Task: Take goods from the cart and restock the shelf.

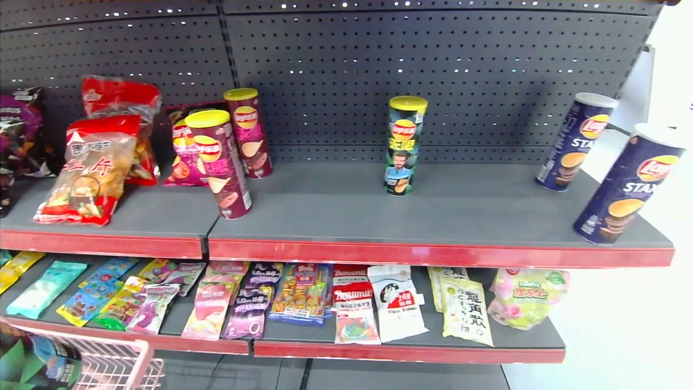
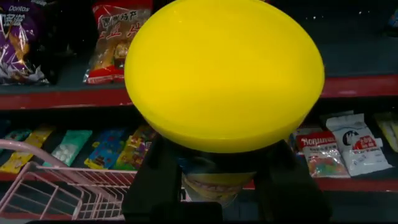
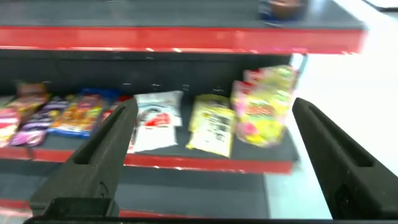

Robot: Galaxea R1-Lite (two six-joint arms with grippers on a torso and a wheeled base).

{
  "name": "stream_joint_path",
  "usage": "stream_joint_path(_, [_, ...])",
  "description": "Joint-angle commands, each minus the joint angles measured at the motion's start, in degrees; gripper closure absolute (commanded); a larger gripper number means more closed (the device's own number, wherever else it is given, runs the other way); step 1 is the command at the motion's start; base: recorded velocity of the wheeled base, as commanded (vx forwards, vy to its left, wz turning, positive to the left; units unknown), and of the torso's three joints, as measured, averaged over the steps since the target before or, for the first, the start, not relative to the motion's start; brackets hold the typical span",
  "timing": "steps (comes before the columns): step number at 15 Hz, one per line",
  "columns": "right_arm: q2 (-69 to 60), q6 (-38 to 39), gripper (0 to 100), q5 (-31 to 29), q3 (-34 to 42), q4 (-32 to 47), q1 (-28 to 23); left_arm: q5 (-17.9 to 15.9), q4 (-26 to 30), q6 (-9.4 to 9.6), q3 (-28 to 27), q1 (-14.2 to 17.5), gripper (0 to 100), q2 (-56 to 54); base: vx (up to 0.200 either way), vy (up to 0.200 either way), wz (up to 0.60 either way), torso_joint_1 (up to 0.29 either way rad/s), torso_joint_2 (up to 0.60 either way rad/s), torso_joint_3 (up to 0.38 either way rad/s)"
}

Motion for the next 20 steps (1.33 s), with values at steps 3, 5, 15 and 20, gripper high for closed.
stream_joint_path(3, [-0.01,0.06,0,0.03,0.0,0.02,0.01,3.07,-0.05,3.06,-0.28,0.03,100,-0.27,0.0,0.0,0.0,0.0,0.0,0.0])
stream_joint_path(5, [-0.01,0.06,0,0.03,0.0,0.02,0.01,2.98,-0.05,3.15,0.07,-0.06,100,-0.98,0.1,0.0,0.0,0.004,0.0,0.001])
stream_joint_path(15, [0.17,-0.73,0,0.56,-0.09,0.02,0.19,1.14,1.54,3.5,5.52,-0.14,100,-7.74,0.08,0.0,0.0,-0.002,0.0,0.0])
stream_joint_path(20, [17.83,3.13,0,5.48,-26.19,-0.42,3.71,-4.75,5.84,-0.98,5.52,-2.61,100,-8.89,0.0,0.0,0.0,0.0,0.0,0.0])
